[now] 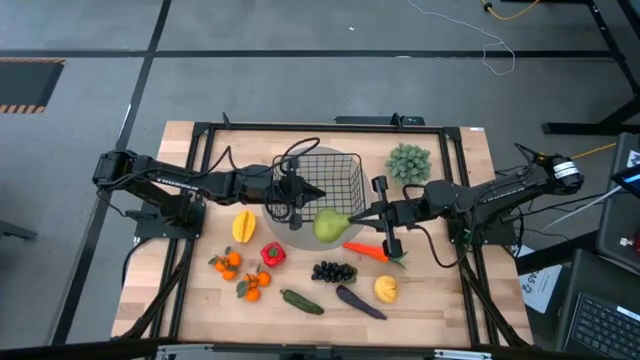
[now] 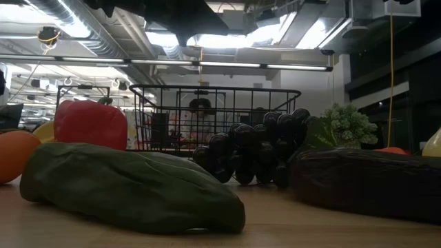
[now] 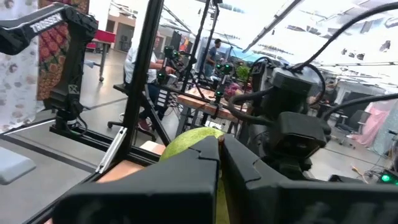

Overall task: Build produce basket
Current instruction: Put the green pear into the black wire basket

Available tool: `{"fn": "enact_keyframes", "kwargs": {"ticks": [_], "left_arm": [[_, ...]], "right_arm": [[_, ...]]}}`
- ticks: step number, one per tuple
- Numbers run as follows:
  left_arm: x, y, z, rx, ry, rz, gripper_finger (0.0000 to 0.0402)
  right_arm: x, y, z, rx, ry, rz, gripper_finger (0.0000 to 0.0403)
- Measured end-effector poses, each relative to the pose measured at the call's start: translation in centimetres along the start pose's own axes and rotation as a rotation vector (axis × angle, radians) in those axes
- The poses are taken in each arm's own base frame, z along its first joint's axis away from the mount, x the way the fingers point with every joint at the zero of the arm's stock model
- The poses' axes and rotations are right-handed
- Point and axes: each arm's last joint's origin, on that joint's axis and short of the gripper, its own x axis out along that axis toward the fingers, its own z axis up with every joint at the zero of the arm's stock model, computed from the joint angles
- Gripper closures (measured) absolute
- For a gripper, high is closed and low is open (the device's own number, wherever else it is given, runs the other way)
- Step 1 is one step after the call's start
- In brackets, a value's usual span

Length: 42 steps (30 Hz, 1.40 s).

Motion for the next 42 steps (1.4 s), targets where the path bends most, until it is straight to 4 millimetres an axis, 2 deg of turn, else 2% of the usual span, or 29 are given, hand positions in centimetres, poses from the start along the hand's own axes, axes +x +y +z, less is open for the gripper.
{"fn": "enact_keyframes", "kwargs": {"ticks": [4,8,12,15,19,36,42], "left_arm": [[0.0,0.0,0.0,-0.016,0.004,-0.019,0.0371],[0.0,-0.2,0.0,-0.033,0.0,-0.084,0.0328],[0.0,-0.2,0.1,-0.041,-0.007,-0.087,0.0289],[0.0,-0.2,0.2,-0.043,-0.022,-0.087,0.0275],[0.0,-0.4,0.3,-0.044,-0.035,-0.093,0.0272],[-0.1,-0.5,0.6,-0.047,-0.064,-0.096,0.0272],[-0.2,-0.8,0.9,-0.046,-0.094,-0.203,0.0272]], "right_arm": [[-0.1,0.0,0.2,-0.001,-0.012,0.011,0.0403],[-0.5,-0.2,0.7,-0.002,-0.029,-0.022,0.0403],[-1.3,-0.9,1.8,-0.006,-0.041,-0.139,0.0403],[-1.8,-1.3,2.1,-0.025,0.0,-0.252,0.0403],[-2.0,-1.4,1.7,-0.02,0.066,-0.314,0.0403],[-1.8,-1.2,1.4,0.001,0.067,-0.268,0.0403],[-1.3,-1.1,0.8,-0.001,0.084,-0.264,0.0403]]}}
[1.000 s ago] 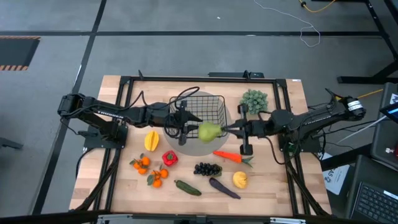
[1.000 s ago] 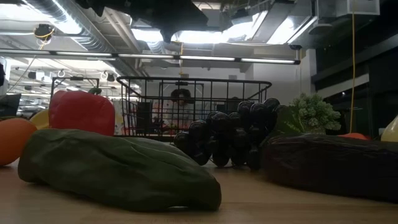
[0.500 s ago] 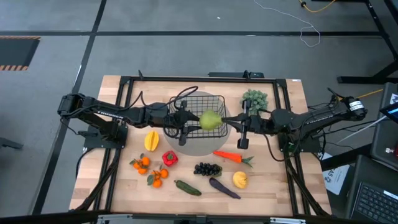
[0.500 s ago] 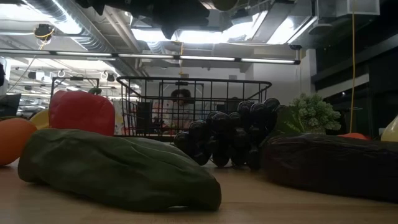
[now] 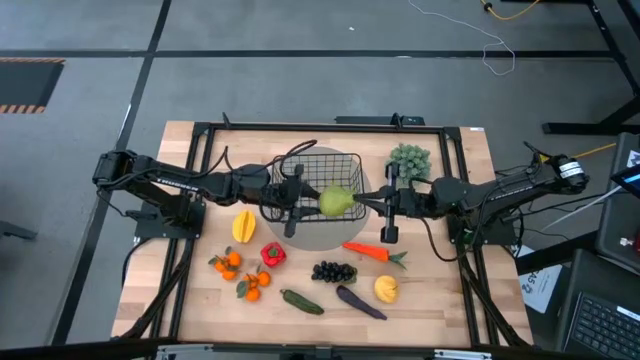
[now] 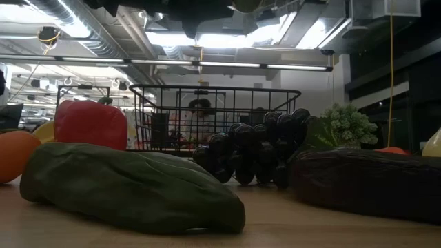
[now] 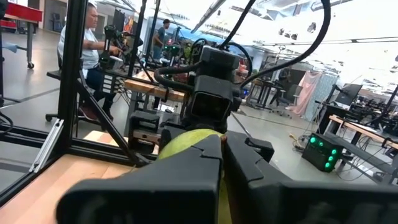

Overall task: Build produce basket
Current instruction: Put the green pear into the black wire basket

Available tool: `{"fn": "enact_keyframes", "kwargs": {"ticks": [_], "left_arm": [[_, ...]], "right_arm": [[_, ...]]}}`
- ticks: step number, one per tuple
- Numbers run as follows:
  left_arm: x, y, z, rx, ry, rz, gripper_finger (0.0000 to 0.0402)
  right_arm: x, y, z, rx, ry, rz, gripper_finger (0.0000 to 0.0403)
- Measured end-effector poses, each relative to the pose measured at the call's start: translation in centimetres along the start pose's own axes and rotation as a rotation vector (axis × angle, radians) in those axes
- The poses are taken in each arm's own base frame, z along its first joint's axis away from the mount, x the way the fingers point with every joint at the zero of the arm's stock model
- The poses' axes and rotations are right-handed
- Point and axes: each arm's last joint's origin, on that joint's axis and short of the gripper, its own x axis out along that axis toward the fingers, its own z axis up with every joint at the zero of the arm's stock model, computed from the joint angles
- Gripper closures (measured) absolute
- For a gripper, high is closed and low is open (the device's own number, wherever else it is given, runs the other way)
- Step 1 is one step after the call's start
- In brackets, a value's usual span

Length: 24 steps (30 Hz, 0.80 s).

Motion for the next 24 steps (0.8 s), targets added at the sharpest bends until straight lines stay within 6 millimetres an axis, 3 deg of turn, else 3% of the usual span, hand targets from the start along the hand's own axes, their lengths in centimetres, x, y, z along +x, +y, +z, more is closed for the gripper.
{"fn": "enact_keyframes", "kwargs": {"ticks": [24], "left_arm": [[0.0,-0.27,0.01,0.026,0.0,0.015,0.0272]], "right_arm": [[0.06,0.18,0.24,0.008,-0.044,0.067,0.0403]]}}
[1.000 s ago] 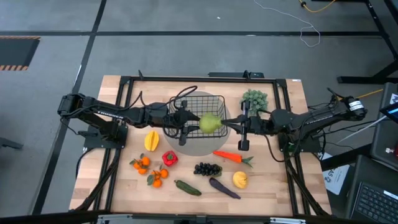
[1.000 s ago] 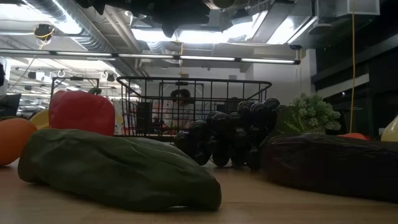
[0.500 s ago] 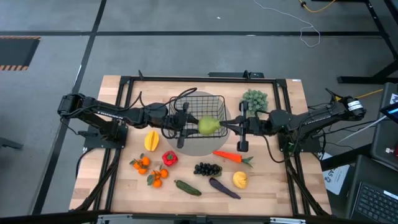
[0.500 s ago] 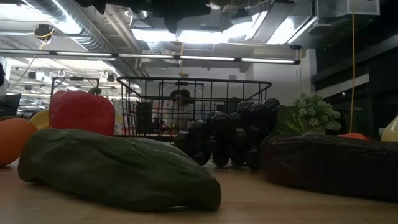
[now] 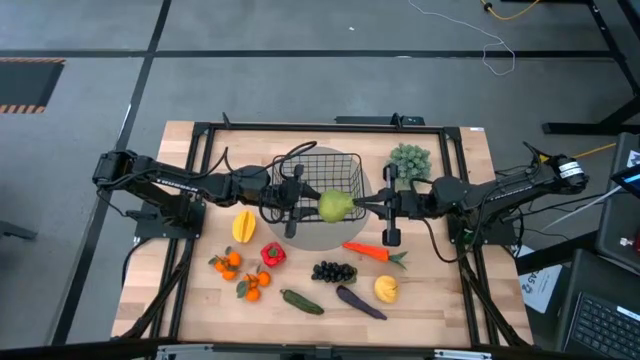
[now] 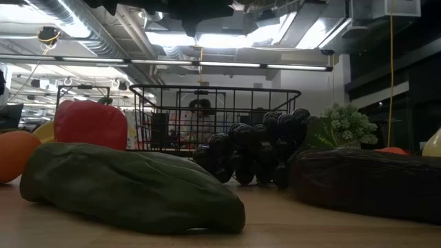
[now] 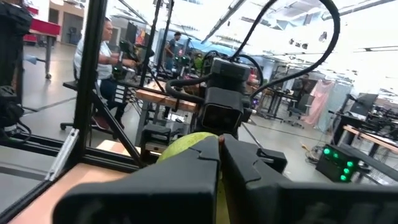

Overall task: Build produce basket
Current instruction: Put the green pear into the black wire basket

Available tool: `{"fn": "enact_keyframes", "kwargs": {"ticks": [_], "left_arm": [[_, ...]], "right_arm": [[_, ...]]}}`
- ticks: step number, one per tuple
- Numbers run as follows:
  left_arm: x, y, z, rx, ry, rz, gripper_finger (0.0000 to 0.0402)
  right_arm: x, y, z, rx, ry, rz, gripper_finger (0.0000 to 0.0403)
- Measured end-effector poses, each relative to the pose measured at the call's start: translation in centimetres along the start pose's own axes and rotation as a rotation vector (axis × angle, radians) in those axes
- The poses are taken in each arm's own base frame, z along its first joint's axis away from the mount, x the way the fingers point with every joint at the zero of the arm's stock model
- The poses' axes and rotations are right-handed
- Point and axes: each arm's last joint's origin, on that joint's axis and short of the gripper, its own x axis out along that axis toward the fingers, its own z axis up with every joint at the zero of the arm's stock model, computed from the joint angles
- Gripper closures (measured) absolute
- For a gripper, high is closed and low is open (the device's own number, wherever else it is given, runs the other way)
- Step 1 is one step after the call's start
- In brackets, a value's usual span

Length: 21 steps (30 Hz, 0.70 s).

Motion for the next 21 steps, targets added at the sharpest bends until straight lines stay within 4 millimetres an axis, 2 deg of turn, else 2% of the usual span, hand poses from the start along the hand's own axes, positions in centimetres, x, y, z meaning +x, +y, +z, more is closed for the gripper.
{"fn": "enact_keyframes", "kwargs": {"ticks": [15,21], "left_arm": [[0.6,-0.2,-0.4,0.0,-0.017,-0.055,0.0272],[1.0,-0.1,-0.4,0.003,-0.053,-0.01,0.0272]], "right_arm": [[0.0,0.0,0.0,-0.001,-0.004,0.002,0.0403],[0.0,0.0,0.0,-0.003,-0.002,0.002,0.0403]]}}
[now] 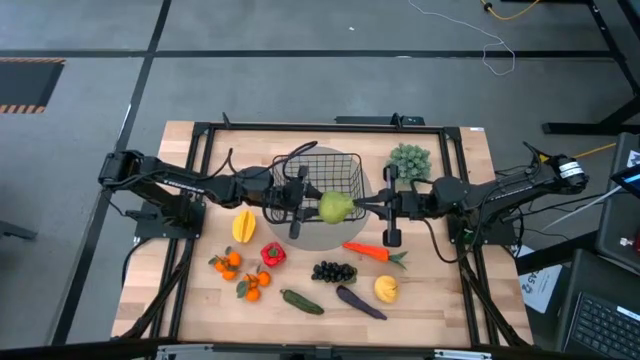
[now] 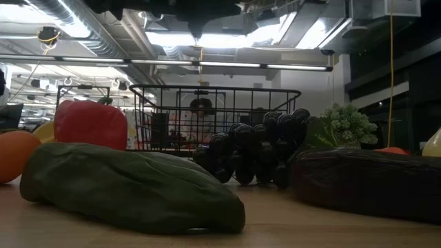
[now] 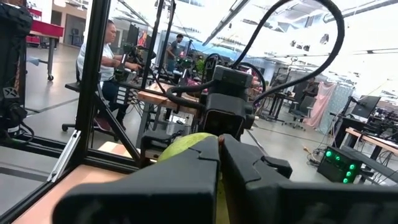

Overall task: Build produce basket
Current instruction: Put the green pear into the black wire basket

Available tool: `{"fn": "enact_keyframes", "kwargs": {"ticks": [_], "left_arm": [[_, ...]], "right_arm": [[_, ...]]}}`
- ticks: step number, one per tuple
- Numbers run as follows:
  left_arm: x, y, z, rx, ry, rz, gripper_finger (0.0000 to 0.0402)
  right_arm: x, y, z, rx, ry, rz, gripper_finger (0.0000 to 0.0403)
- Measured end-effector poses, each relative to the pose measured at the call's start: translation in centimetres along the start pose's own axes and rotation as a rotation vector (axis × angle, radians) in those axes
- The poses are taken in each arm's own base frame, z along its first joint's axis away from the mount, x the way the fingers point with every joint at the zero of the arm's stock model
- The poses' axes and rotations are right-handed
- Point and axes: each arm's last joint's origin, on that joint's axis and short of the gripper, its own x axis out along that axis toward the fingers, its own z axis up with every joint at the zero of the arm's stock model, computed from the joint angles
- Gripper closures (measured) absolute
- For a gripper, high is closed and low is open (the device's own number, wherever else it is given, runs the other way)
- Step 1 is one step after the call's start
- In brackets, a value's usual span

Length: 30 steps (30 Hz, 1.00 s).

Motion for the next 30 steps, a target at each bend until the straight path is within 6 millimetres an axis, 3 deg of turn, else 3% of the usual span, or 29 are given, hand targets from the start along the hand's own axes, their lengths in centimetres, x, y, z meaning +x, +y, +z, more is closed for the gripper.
{"fn": "enact_keyframes", "kwargs": {"ticks": [12,17,23,30], "left_arm": [[0.0,0.01,-0.01,0.005,0.001,0.006,0.0277],[0.0,-0.01,0.0,0.052,0.003,0.042,0.0315],[-0.01,-0.16,0.04,0.063,-0.002,0.039,0.0388],[-0.04,-0.71,0.23,0.072,-0.018,0.091,0.0401]], "right_arm": [[-0.01,0.04,-0.1,0.001,0.011,0.003,0.0403],[-0.01,0.04,-0.11,0.002,0.012,0.004,0.0403],[-0.01,0.04,-0.12,0.004,0.013,0.004,0.0403],[0.0,0.07,-0.13,0.007,0.015,0.01,0.0403]]}}
